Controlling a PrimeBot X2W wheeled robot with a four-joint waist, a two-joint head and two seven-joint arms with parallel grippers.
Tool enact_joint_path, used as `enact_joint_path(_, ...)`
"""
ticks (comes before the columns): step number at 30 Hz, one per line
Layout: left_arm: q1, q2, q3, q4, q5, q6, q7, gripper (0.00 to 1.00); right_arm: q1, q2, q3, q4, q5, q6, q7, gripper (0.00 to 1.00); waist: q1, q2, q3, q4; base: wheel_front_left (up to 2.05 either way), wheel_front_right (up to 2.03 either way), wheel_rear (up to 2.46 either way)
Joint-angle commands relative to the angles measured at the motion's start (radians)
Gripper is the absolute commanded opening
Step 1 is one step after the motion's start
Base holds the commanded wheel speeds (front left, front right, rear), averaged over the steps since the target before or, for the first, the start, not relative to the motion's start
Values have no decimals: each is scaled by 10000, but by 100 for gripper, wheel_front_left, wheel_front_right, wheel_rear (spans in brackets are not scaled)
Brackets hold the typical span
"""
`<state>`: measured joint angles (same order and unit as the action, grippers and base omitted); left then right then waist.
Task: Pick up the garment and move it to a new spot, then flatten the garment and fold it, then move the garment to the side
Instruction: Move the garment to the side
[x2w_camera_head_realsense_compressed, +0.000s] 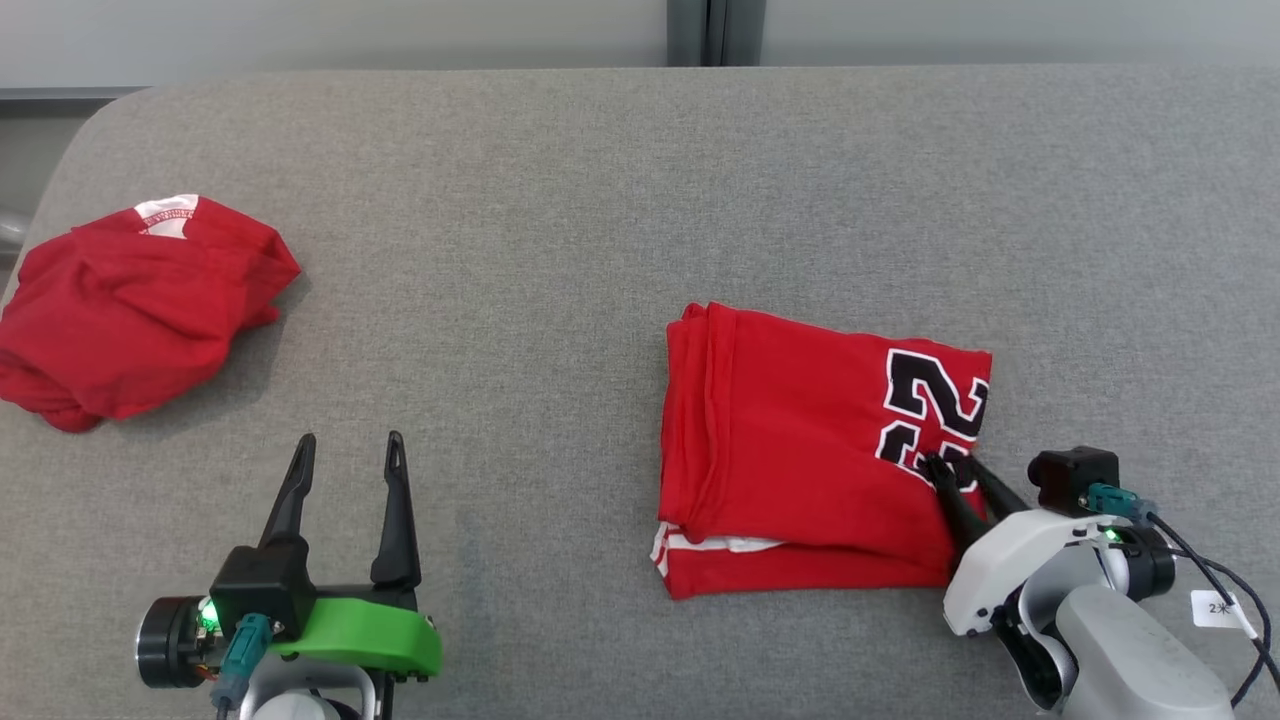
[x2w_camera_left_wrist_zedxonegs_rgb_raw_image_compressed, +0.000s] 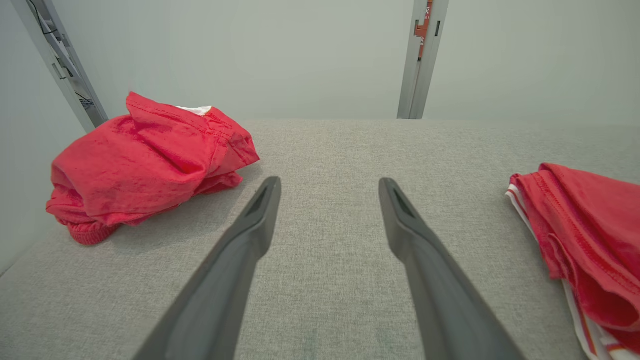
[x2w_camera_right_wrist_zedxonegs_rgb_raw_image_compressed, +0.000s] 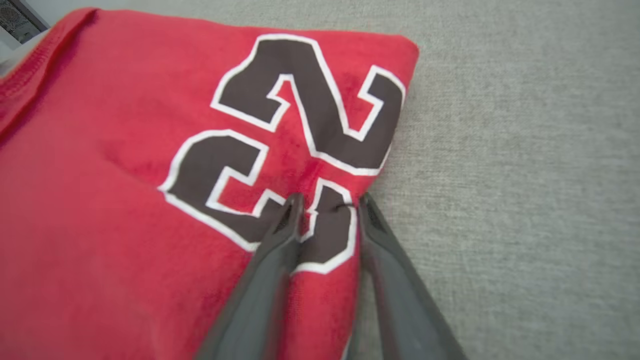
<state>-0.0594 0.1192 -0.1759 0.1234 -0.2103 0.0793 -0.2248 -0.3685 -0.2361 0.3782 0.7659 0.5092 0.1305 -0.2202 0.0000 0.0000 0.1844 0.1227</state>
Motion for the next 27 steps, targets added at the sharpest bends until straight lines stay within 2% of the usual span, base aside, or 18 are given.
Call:
enact_joint_path(1,-240,-14,-29,20,35,42,-64,100,-16,-6,183,254,121,-1,44,0,0,0,47,-27,0,0,0)
enact_joint_path(4,-340,-50,-85,21,61,78,-97,100,-488,-311,299,296,183,-17,-79,0,0,0,195,-41,0,0,0)
enact_joint_path(10,-631,-131,-233,-143,221,220,-208,100,-1773,-1358,983,150,94,-12,-119,0,0,0,845,-270,0,0,0)
enact_joint_path(23,-2091,-277,-641,-570,885,675,-307,100,-4792,-4760,1523,106,1311,-10,-132,0,0,0,3516,-1624,0,0,0)
enact_joint_path(27,-2586,-145,-703,-842,1237,805,-227,100,-5499,-5582,1522,233,1758,-10,-246,0,0,0,4223,-2101,0,0,0)
